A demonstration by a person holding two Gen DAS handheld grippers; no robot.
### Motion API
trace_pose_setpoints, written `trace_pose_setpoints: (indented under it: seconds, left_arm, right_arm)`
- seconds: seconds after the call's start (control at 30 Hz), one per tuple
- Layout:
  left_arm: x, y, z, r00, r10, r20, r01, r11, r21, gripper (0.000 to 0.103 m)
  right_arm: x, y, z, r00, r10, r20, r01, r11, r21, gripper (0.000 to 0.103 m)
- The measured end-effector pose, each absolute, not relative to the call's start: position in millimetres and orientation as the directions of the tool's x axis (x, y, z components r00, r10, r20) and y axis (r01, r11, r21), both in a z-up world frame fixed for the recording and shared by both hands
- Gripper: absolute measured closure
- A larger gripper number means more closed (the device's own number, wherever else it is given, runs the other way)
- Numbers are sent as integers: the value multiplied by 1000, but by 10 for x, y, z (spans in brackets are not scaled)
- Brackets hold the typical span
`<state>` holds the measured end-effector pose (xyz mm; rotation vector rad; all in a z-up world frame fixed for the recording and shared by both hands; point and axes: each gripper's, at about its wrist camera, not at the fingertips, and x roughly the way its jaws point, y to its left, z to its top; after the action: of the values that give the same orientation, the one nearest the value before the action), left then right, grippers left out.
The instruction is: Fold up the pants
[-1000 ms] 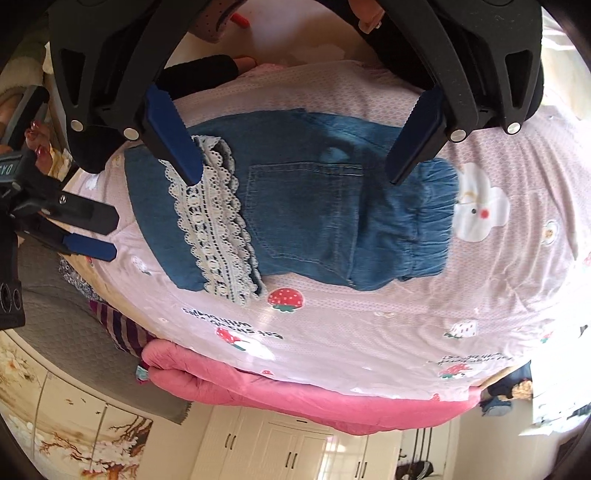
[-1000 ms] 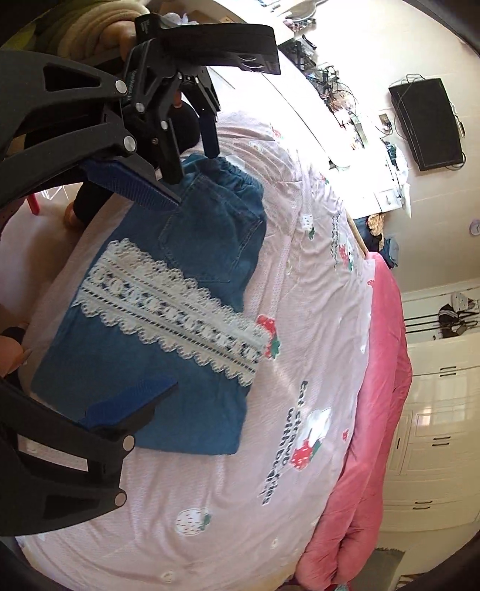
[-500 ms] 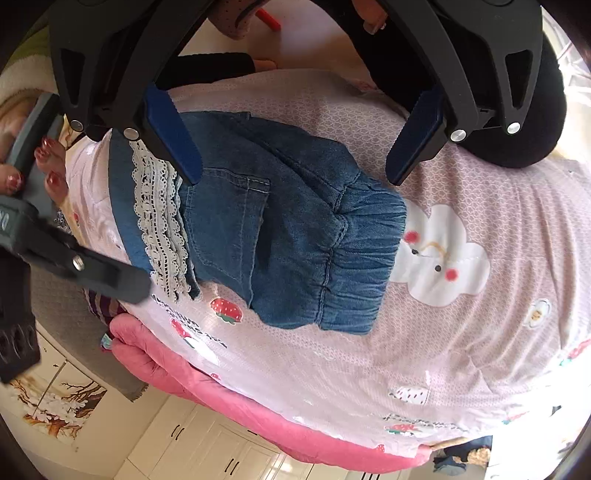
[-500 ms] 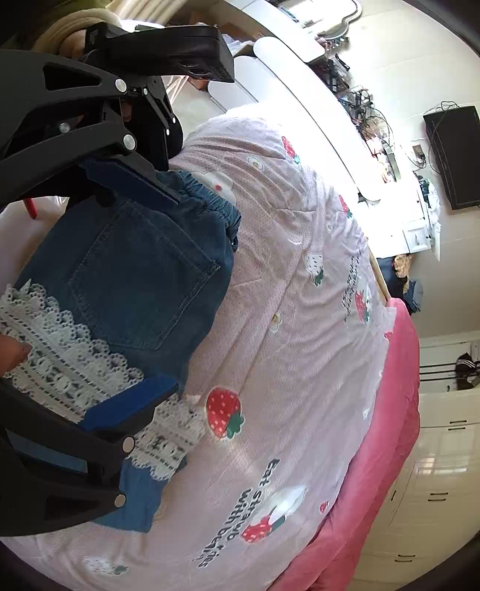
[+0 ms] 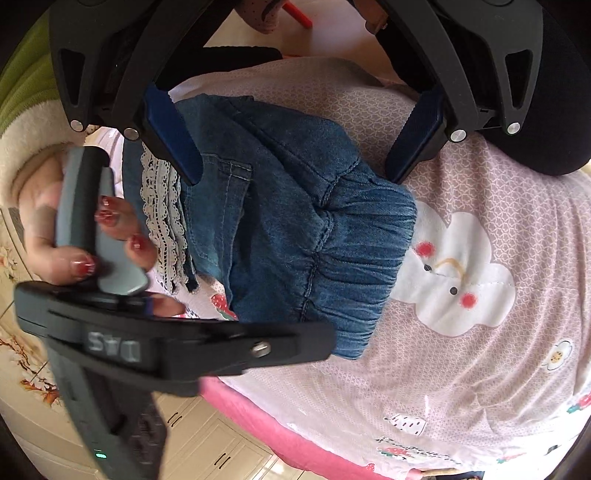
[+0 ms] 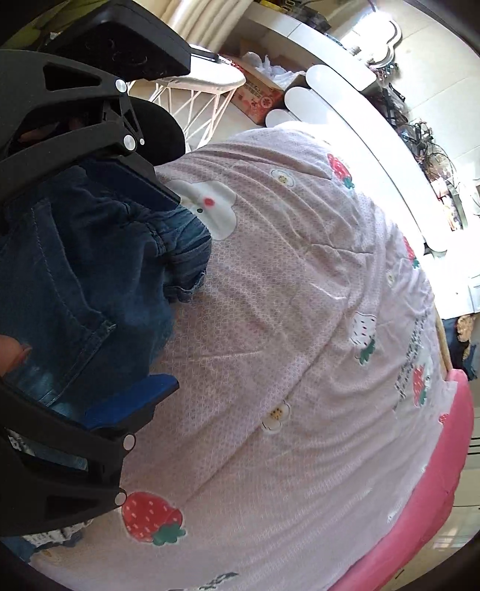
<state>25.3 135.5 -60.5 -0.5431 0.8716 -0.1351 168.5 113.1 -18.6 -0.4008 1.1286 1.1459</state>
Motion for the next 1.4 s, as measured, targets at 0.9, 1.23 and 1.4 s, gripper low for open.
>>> trace_pose_setpoints:
  seconds: [0.9, 1.23, 1.4]
  left_arm:
    - [644, 568, 10, 651, -529, -544, 229, 820, -524, 64]
    - [864, -94, -13, 600, -490, -632, 273, 868, -414, 53]
    - [816, -207, -67, 588, -482, -649, 284, 875, -393, 44]
  right_arm:
    - [1865, -680, 703, 59, 760, -648, -837, 392, 383, 69]
    - [1988, -1431, 383, 85, 789, -609, -770, 440, 462, 64]
    - [1998, -1921, 273, 137, 801, -583, -702, 494, 513, 54]
